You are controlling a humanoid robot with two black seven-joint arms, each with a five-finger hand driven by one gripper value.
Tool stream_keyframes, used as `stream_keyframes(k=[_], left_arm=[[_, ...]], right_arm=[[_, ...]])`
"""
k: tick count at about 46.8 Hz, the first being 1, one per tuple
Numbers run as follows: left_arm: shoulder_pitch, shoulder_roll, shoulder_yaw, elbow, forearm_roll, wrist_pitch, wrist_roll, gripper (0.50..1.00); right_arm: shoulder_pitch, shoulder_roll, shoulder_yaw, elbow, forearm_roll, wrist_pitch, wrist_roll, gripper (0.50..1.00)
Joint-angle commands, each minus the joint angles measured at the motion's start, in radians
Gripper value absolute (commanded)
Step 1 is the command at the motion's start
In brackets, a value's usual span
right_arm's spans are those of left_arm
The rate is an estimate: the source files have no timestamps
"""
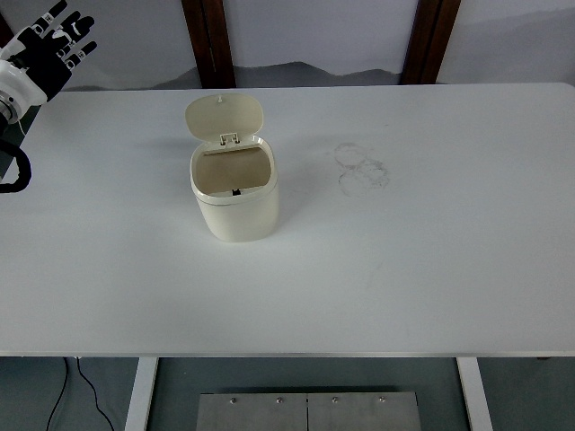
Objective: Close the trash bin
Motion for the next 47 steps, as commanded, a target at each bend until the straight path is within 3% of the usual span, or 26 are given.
stream_keyframes(k=[1, 21, 28, 37, 47], left_arm=[[0.000, 0.000, 0.000, 0.000, 0.000, 0.000, 0.000, 1.000], [-0.002, 0.000, 0.002, -0.001, 0.000, 0.002, 0.011, 1.000], [-0.008, 0.002, 0.005, -0.006, 0.002, 0.029, 0.015, 1.000], [-0.025, 0.000, 0.008, -0.023, 0.002, 0.080, 0.106, 1.000], [-0.046, 0.017, 0.009, -0.101, 0.005, 0.120, 0.118, 1.000]], right_arm=[[0.000, 0.000, 0.000, 0.000, 0.000, 0.000, 0.000, 0.995], [0.000, 0.000, 0.000, 0.000, 0.000, 0.000, 0.000, 0.995], [0.000, 0.000, 0.000, 0.000, 0.000, 0.000, 0.000, 0.995], [0.000, 0.000, 0.000, 0.000, 0.000, 0.000, 0.000, 0.995], [0.000, 0.000, 0.000, 0.000, 0.000, 0.000, 0.000, 0.995]])
